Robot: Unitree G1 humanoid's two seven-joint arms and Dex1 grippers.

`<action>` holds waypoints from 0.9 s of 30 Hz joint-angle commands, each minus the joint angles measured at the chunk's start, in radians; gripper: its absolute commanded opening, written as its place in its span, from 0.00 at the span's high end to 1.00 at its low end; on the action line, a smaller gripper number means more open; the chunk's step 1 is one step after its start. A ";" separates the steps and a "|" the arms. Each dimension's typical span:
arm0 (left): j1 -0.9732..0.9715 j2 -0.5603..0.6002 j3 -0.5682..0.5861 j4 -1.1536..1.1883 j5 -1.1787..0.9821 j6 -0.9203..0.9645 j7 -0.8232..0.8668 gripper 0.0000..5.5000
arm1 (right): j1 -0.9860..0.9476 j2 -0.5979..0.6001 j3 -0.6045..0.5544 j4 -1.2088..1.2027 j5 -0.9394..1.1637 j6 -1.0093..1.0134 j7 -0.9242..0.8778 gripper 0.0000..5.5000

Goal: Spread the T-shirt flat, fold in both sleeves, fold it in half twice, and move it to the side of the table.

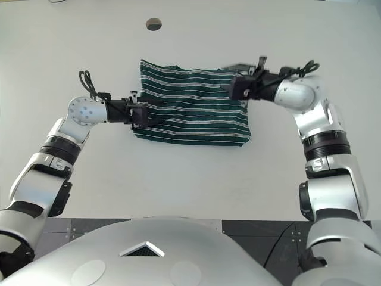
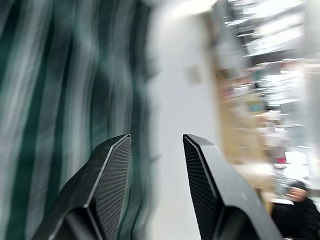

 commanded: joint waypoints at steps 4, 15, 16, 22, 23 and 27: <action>-0.135 0.101 -0.311 0.142 0.576 0.031 0.408 0.60 | 0.012 -0.023 0.202 -0.041 -0.108 0.080 0.322 0.65; -0.446 0.013 -0.880 0.257 1.286 0.278 1.387 0.60 | 0.008 0.304 0.437 -0.623 0.257 0.618 0.648 0.65; -0.435 0.017 -0.901 0.280 1.302 0.294 1.447 0.60 | 0.009 0.326 0.436 -0.598 0.233 0.610 0.608 0.65; -0.393 0.101 -0.993 0.418 1.341 0.388 1.803 0.60 | 0.084 0.203 0.256 -0.649 0.319 0.602 0.542 0.65; -0.407 0.129 -0.978 0.391 1.323 0.383 1.872 0.60 | 0.100 0.182 0.203 -0.689 0.386 0.640 0.552 0.65; -0.457 0.363 -0.716 0.033 1.062 0.228 2.005 0.60 | 0.122 0.086 -0.043 -0.768 0.690 0.816 0.599 0.65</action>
